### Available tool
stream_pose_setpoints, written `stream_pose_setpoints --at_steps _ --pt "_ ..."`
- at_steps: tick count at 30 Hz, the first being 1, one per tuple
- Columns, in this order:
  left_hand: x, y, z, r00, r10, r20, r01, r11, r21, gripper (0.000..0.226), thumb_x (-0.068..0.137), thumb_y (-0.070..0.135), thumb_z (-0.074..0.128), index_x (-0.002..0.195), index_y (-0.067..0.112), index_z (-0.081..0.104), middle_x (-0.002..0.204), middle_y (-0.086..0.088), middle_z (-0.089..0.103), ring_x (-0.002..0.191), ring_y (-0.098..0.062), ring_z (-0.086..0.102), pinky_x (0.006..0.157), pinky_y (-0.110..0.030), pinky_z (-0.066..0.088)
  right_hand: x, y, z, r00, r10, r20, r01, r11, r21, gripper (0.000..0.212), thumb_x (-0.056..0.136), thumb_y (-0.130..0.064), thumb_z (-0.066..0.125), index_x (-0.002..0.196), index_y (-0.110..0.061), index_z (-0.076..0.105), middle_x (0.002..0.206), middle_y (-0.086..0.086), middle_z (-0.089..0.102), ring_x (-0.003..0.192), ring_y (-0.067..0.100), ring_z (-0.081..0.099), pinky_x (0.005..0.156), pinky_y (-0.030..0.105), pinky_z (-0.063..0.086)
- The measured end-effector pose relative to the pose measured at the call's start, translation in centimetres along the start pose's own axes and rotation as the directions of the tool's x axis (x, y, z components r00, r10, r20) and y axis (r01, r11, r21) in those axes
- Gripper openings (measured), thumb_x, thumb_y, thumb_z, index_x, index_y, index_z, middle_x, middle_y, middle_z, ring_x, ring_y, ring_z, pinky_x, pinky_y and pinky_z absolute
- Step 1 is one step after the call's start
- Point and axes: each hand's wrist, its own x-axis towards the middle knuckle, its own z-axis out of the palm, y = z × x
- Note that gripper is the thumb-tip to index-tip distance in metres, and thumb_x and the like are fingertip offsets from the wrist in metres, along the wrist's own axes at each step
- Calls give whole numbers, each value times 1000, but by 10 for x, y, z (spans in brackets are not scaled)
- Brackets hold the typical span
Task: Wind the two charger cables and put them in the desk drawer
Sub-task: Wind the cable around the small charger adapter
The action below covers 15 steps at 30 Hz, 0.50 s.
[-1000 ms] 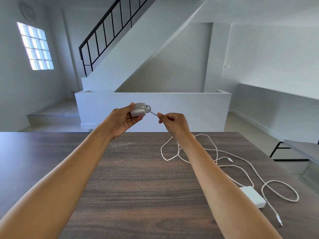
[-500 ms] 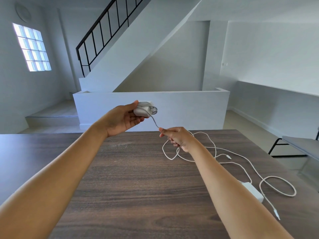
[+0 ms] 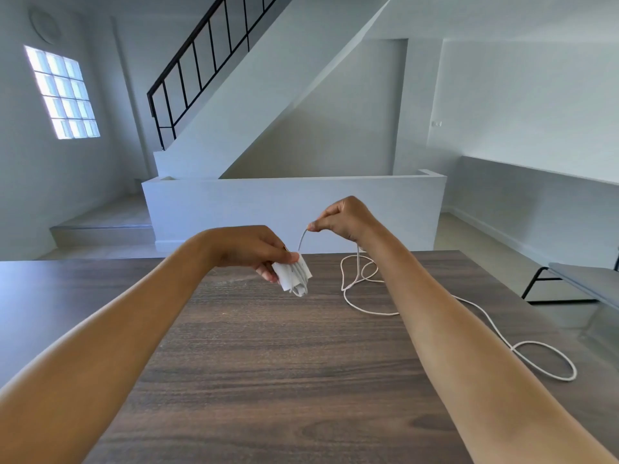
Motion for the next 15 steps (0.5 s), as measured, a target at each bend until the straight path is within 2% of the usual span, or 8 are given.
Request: stream_pose_setpoints --at_steps 2,5,7,10,13,15 --pt "5 -6 0 995 -14 -96 20 998 57 33 94 29 54 96 1 71 83 -5 73 65 -9 64 63 -15 51 -2 -7 1 998 -25 -50 24 999 -24 21 71 -25 82 79 -6 78 80 6 71 76 13 60 60 18 41" --pt "15 -20 -1 957 26 -288 16 990 142 39 95 34 53 89 1 72 82 -11 73 68 -15 64 68 -22 51 -11 -14 3 993 -58 -102 53 997 -53 23 75 -21 74 79 2 75 67 18 60 57 15 46 51 20 35" --pt "24 -32 -2 899 72 -433 9 983 181 42 94 37 53 85 0 70 80 -13 73 71 -23 65 74 -33 52 -17 -17 6 991 -60 -123 53 997 -56 24 78 -18 68 79 6 73 61 16 52 51 17 38 51 22 33" --pt "38 -43 -2 797 65 -600 45 985 167 41 92 38 55 82 1 68 80 -13 73 80 -32 69 81 -45 55 -28 -20 14 994 -49 -99 44 998 -44 23 81 -15 62 78 4 74 60 12 56 53 19 43 52 23 36" --pt "44 -40 3 722 30 -691 94 986 141 37 92 38 52 73 9 64 75 -9 70 71 -30 64 67 -36 51 -38 -19 24 998 -40 -53 42 999 34 26 85 -13 57 81 7 72 63 7 62 62 25 52 61 25 40" --pt "46 -37 6 644 -5 -765 59 997 43 35 93 37 51 73 12 65 75 -8 69 70 -28 62 62 -33 48 -44 -18 32 1000 -22 -22 24 994 103 25 88 -16 56 72 -5 73 64 5 63 65 22 54 65 26 43"
